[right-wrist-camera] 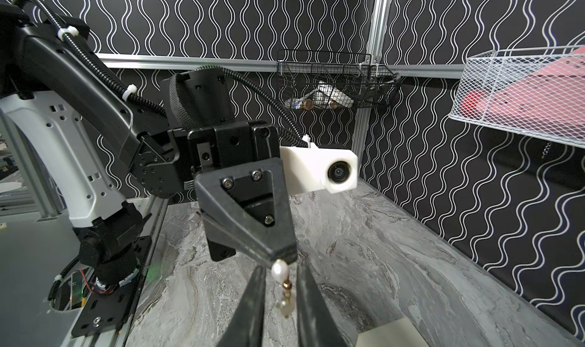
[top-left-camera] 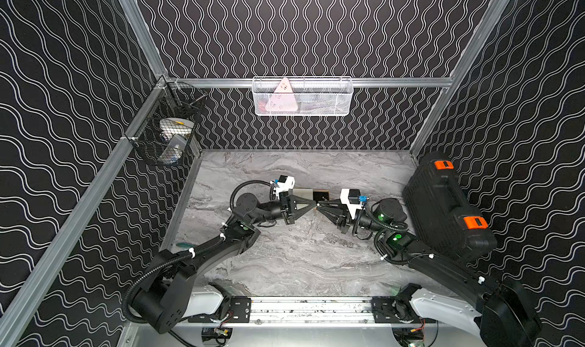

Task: Place the earrings into the drawer-style jewelry box
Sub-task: Pick up the earring from the center of the board.

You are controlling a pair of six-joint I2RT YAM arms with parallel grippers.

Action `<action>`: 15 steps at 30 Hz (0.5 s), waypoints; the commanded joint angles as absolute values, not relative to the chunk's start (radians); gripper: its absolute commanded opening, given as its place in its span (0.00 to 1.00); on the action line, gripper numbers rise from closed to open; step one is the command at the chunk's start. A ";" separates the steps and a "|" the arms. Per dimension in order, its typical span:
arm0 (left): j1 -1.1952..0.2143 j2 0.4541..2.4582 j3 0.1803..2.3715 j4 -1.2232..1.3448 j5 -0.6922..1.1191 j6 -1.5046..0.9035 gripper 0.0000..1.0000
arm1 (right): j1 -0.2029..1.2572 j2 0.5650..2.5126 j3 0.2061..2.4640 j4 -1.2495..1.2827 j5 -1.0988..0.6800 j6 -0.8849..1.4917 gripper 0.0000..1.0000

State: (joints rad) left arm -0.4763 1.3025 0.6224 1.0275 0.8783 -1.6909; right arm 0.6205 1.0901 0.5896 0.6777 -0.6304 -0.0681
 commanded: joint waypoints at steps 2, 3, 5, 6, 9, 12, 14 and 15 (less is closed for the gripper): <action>-0.474 1.300 0.624 1.053 0.899 -1.696 0.00 | 0.620 1.095 0.600 0.725 -0.644 -0.063 0.21; -0.475 1.299 0.623 1.052 0.898 -1.696 0.00 | 0.620 1.096 0.600 0.727 -0.644 -0.062 0.21; -0.474 1.301 0.621 1.058 0.898 -1.699 0.00 | 0.620 1.098 0.600 0.729 -0.644 -0.061 0.21; -0.474 1.302 0.620 1.065 0.896 -1.703 0.00 | 0.620 1.098 0.601 0.729 -0.646 -0.062 0.20; -0.474 1.303 0.620 1.064 0.897 -1.704 0.00 | 0.620 1.096 0.601 0.729 -0.643 -0.062 0.20; -0.475 1.300 0.621 1.042 0.897 -1.688 0.00 | 0.620 1.097 0.603 0.730 -0.644 -0.060 0.20; -0.475 1.298 0.620 1.040 0.894 -1.687 0.00 | 0.620 1.094 0.603 0.729 -0.643 -0.060 0.20; -0.474 1.299 0.621 1.045 0.894 -1.690 0.00 | 0.619 1.094 0.603 0.729 -0.643 -0.060 0.20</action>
